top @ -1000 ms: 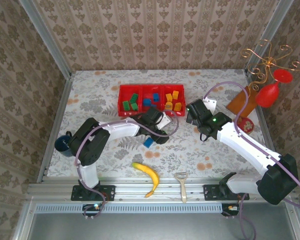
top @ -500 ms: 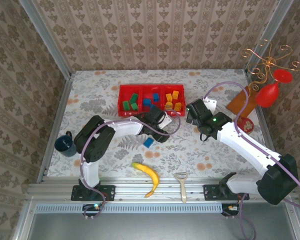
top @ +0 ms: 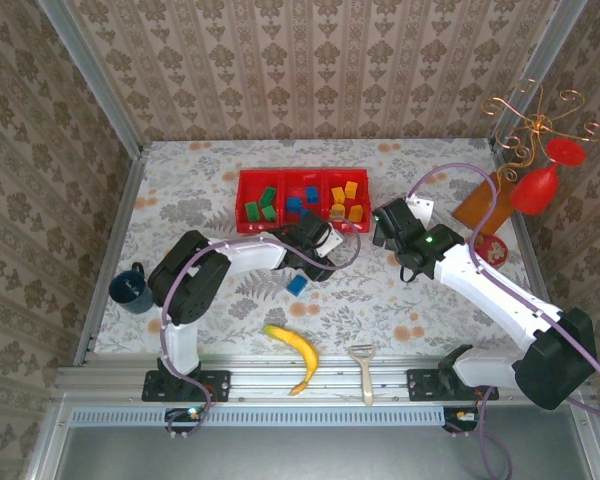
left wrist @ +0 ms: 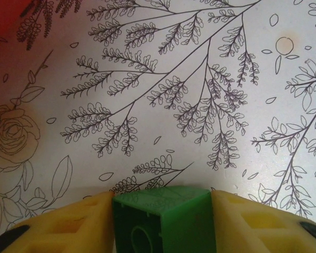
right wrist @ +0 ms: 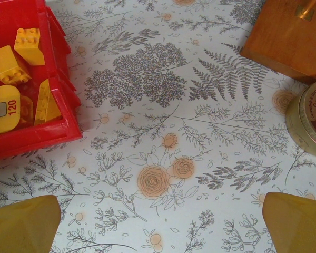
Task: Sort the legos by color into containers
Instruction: Pick up the lego from the center of the table, then place the lego in the container.
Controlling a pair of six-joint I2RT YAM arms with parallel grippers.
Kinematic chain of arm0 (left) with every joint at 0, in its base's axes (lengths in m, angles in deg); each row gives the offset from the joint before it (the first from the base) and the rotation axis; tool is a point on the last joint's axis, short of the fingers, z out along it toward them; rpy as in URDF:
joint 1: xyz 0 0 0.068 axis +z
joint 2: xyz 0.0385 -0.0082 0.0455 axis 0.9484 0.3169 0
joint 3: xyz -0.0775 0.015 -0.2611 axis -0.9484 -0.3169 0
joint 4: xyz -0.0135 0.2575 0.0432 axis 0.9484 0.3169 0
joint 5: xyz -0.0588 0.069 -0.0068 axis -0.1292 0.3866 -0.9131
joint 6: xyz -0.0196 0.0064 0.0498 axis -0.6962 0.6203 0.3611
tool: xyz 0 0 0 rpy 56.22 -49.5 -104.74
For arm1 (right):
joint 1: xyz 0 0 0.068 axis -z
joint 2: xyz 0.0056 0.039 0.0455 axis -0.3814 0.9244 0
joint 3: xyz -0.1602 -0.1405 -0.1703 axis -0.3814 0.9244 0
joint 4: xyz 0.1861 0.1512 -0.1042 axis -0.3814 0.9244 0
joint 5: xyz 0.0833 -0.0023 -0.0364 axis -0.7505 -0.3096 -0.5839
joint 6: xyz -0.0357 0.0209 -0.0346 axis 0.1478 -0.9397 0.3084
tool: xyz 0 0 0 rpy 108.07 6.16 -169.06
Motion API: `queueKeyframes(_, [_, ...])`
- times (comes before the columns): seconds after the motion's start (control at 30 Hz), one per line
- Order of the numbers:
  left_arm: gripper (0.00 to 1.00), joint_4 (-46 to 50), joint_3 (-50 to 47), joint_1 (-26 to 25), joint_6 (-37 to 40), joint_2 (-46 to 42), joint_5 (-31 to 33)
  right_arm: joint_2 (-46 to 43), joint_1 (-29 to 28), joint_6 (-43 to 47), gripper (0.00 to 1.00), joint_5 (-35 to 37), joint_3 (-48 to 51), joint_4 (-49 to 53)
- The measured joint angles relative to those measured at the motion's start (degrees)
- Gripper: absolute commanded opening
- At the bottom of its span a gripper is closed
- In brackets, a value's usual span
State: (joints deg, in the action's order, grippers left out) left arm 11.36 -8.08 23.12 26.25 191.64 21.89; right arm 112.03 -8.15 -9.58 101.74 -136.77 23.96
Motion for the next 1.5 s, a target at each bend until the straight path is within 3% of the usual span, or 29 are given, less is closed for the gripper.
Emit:
queueKeyframes(0.5, [0.37,0.22,-1.57,0.46,-1.53,-1.60,0.61,0.00,0.00,0.00,1.00,-0.20,0.00,-0.02])
queueKeyframes(1.5, [0.36,0.22,-4.11,7.37,-7.37,-4.63,2.75,0.00,0.00,0.00,1.00,-0.24,0.00,-0.07])
